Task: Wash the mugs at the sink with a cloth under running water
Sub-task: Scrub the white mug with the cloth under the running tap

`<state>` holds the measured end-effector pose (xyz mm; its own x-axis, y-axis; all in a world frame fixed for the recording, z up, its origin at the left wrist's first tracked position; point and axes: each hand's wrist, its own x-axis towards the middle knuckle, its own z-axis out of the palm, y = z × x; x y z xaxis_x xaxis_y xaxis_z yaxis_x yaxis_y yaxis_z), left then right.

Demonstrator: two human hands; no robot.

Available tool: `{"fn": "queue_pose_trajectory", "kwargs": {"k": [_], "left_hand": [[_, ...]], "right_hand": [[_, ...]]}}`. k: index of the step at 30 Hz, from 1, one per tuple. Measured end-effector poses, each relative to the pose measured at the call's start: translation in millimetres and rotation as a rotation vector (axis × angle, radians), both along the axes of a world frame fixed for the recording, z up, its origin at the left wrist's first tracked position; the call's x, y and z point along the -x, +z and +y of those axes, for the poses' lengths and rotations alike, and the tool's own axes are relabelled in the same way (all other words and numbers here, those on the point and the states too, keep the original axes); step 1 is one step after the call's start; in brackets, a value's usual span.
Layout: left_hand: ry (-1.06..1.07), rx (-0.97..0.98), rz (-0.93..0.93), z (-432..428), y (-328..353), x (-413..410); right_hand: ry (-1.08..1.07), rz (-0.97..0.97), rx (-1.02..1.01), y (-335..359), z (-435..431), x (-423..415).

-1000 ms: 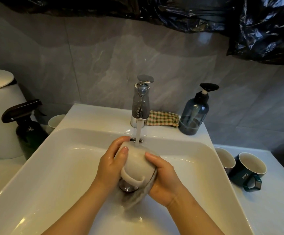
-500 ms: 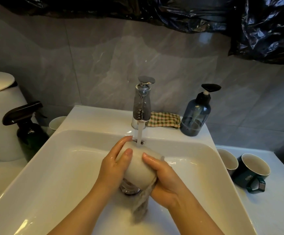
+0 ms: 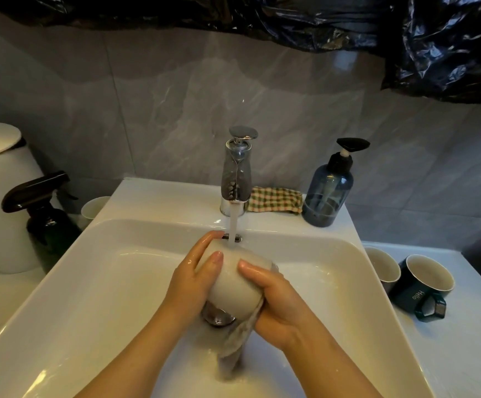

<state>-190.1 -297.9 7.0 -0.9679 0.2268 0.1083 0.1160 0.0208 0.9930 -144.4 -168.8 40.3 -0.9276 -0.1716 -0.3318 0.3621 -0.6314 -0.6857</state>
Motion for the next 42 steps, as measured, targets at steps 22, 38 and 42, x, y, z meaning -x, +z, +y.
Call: {"fn": "queue_pose_trajectory", "kwargs": {"k": [22, 38, 42], "left_hand": [[0.019, -0.282, -0.654, 2, 13, -6], [-0.074, -0.363, -0.782, 2, 12, -6], [0.058, -0.459, -0.860, 4, 8, -2]], "right_hand": [[0.323, 0.303, -0.913, -10, -9, -4], [0.184, 0.243, -0.791, -4, -9, -7], [-0.011, 0.269, -1.089, -12, -8, 3]]}}
